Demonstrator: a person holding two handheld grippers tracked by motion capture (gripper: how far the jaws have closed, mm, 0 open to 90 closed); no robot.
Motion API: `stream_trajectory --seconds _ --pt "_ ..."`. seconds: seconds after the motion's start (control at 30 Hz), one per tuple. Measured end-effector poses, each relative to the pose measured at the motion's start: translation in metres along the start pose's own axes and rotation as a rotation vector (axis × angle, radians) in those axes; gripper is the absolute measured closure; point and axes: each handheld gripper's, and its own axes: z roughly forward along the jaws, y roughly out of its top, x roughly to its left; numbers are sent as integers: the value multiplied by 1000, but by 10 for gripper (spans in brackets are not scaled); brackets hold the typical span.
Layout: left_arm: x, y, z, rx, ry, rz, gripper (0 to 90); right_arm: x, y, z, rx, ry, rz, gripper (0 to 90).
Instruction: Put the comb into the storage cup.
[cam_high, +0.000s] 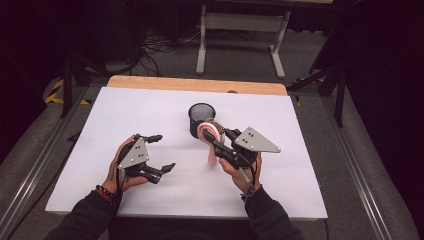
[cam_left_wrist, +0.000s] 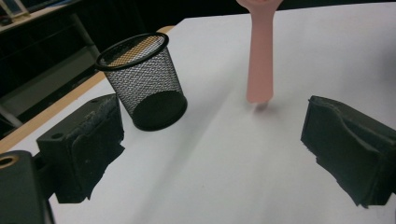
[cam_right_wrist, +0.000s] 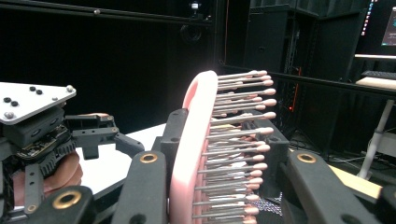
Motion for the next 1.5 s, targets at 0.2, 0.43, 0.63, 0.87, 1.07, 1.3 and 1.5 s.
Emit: stream_trajectory --seconds 0.2,0.43,0.63,0.87,1.07,1.3,1.5 --pt "0 -10 -16 15 27 -8 57 -3 3 -5 -17 -11 -3 633" --pt "5 -25 -32 33 27 -9 65 -6 5 -8 -21 -16 -1 632" --pt "7 -35 -39 26 29 -39 74 -5 4 -6 -13 -8 -12 632" --pt "-1 -39 -43 33 56 -43 79 -8 4 -6 -14 -14 -3 632" --pt "-2 -44 -50 31 58 -48 66 -9 4 -7 -10 -20 -5 632" --pt "2 -51 -57 17 72 -86 58 -11 4 -7 -9 -21 -1 632" --pt "0 -53 -59 29 74 -83 55 -11 5 -7 -10 -23 -3 632"
